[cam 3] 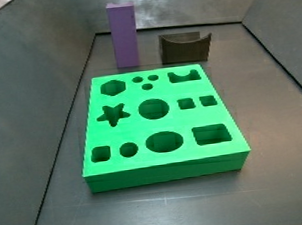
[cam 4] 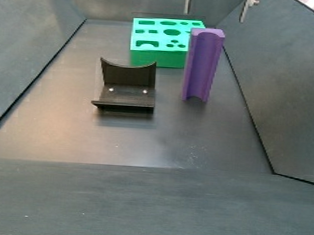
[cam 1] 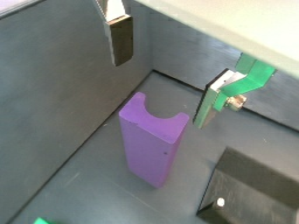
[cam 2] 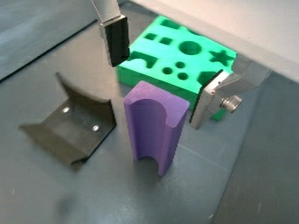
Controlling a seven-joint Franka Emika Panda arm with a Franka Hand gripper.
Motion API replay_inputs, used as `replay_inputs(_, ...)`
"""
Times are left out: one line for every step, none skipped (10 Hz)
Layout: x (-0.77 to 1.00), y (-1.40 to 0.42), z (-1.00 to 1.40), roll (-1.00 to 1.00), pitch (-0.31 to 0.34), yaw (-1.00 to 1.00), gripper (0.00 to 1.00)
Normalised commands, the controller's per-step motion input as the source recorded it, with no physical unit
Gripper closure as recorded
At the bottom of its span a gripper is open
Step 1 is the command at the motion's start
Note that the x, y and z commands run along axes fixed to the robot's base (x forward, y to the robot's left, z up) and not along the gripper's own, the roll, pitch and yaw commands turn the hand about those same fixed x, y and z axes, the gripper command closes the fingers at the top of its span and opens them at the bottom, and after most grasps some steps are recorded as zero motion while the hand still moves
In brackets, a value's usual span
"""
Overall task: Pick up the arch object. Move up. Place the arch object on the fixture. Regrasp the arch object. Rotate the arch object. Move to above the board. Insert the arch object.
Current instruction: Rotate the arch object.
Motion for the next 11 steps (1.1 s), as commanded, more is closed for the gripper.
replay_inputs(0.02, 0.0, 0.0, -0.06, 0.077, 0.8, 0.0)
replay_inputs(0.02, 0.0, 0.0, -0.06, 0.075, 0.47, 0.0)
replay_inputs(0.02, 0.0, 0.0, -0.06, 0.074, 0.35, 0.0)
replay_inputs(0.0, 0.0, -1.0, -0.06, 0.073, 0.2, 0.0)
replay_inputs(0.01, 0.0, -1.0, -0.05, 0.064, 0.13, 0.0)
replay_inputs(0.04, 0.01, -1.0, -0.03, 0.012, 0.09, 0.0)
replay_inputs(0.04, 0.01, -0.99, 0.0, -0.005, 0.07, 0.0)
replay_inputs(0.03, 0.01, -0.79, 0.04, -0.024, 0.05, 0.0)
replay_inputs(0.03, 0.01, -0.69, 0.06, -0.028, 0.05, 0.0)
replay_inputs(0.02, 0.01, -0.45, 0.09, -0.035, 0.04, 0.0)
replay_inputs(0.02, 0.01, -0.36, 0.11, -0.036, 0.03, 0.0)
